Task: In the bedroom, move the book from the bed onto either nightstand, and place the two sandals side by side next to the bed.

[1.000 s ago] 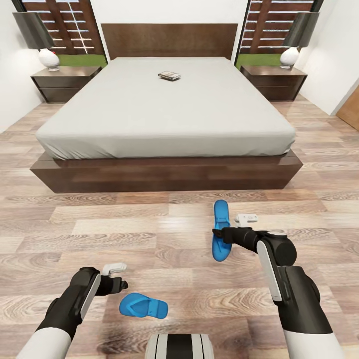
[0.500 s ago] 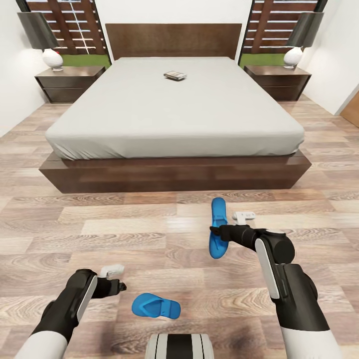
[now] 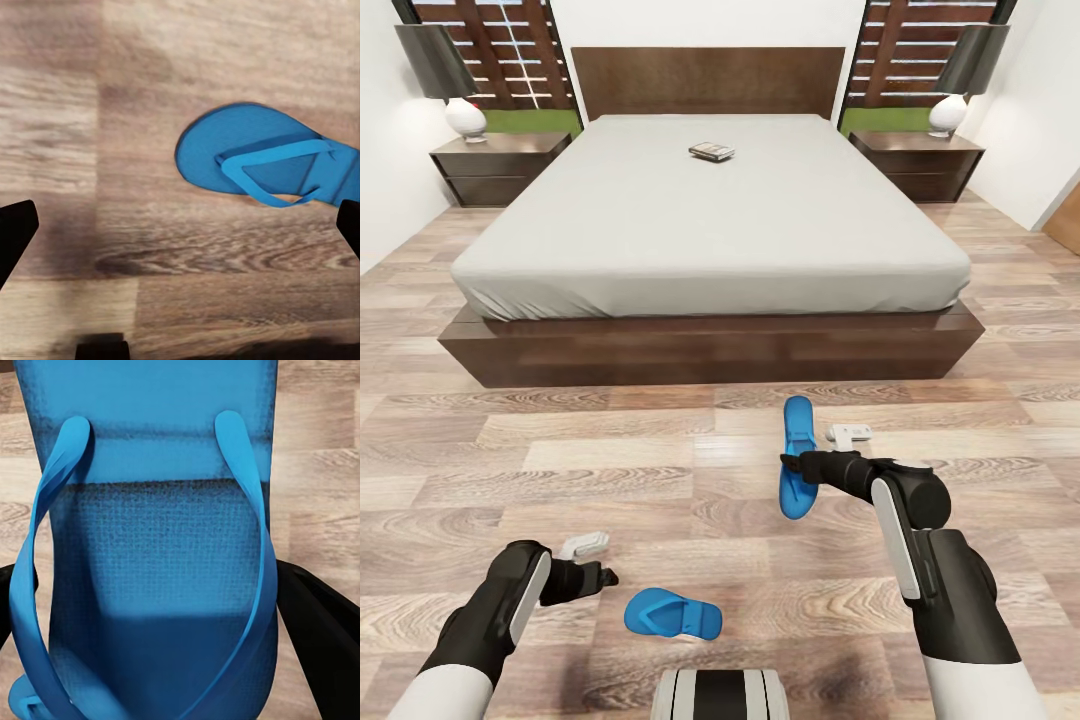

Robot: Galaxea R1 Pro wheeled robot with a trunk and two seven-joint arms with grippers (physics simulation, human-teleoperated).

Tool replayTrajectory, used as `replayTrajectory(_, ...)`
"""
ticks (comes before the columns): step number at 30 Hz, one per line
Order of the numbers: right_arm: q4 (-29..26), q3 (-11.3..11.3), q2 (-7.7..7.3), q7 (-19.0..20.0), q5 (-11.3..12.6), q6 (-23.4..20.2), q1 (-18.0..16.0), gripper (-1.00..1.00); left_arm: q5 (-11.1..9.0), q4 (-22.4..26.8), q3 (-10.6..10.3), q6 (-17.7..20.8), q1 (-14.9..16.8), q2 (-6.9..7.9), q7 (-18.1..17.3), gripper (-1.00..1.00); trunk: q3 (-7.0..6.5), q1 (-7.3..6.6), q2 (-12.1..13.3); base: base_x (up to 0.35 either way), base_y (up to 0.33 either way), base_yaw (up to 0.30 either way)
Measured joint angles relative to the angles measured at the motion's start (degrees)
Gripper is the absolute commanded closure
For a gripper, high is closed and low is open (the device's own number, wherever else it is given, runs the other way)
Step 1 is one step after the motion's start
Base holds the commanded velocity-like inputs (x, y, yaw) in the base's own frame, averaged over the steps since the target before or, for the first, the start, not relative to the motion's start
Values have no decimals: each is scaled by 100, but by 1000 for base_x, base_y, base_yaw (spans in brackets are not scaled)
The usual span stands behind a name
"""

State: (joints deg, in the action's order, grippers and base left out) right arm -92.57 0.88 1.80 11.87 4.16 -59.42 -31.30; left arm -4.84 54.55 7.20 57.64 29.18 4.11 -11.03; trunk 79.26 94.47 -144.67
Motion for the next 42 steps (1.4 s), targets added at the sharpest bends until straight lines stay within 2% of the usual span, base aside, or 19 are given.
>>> replayTrajectory(4, 0, 0, 0, 0, 0, 0, 0, 100, 0, 0, 0, 0, 0, 0, 0, -100, 0, 0, 0, 0, 0, 0)
replayTrajectory(9, 5, 4, 81, -154, -47, 16, 44, 100, -161, 104, 17, 162, 68, -51, 158, -100, 110, 13, -6, 0, 0, 0)
replayTrajectory(13, 1, -8, 76, -161, -47, 12, 53, 100, -153, 233, 17, 207, 135, -39, 287, -100, 199, 24, -12, 0, 0, 0)
replayTrajectory(14, 0, -9, 72, -162, -47, 12, 54, 100, -165, 442, 14, 208, 200, -41, 384, -100, 220, 26, -13, 0, 0, 0)
replayTrajectory(19, -2, -30, 34, -159, -47, -4, 45, 100, -147, 848, -16, 208, 477, -49, 397, -100, 331, 39, -20, 0, 0, 0)
replayTrajectory(23, -2, -34, -15, -152, -20, -31, 19, 100, -156, 1377, -41, 208, 531, -55, 400, -100, 420, 49, -25, 0, 0, 0)
replayTrajectory(26, -2, -37, -38, -117, 1, -31, -30, 100, -174, 1657, -143, 208, 548, -59, 401, -100, 487, 57, -29, 0, 0, 0)
replayTrajectory(28, -3, -72, -86, 67, 6, -30, -49, 100, -192, 1753, -238, 208, 550, -61, 402, -100, 531, 62, -32, 0, 0, 0)
replayTrajectory(30, -3, -233, -251, 672, 8, -26, -79, 100, -215, 1816, -312, 208, 550, -121, 403, -100, 576, 67, -35, 0, 0, 0)
replayTrajectory(33, -3, -358, -413, 1287, 10, -23, -97, 100, -211, 1885, -354, 208, 533, -250, 402, -100, 642, 75, -39, 0, 0, 0)
replayTrajectory(35, -3, -387, -453, 1442, 4, -22, -99, 100, -227, 2062, -428, 208, 512, -279, 399, -100, 686, 80, -41, 0, 0, 0)
replayTrajectory(42, -3, -413, -494, 1608, 1, -20, -98, 100, -226, 2320, -637, 208, 442, -301, 363, -100, 842, 98, -51, 0, 0, 0)
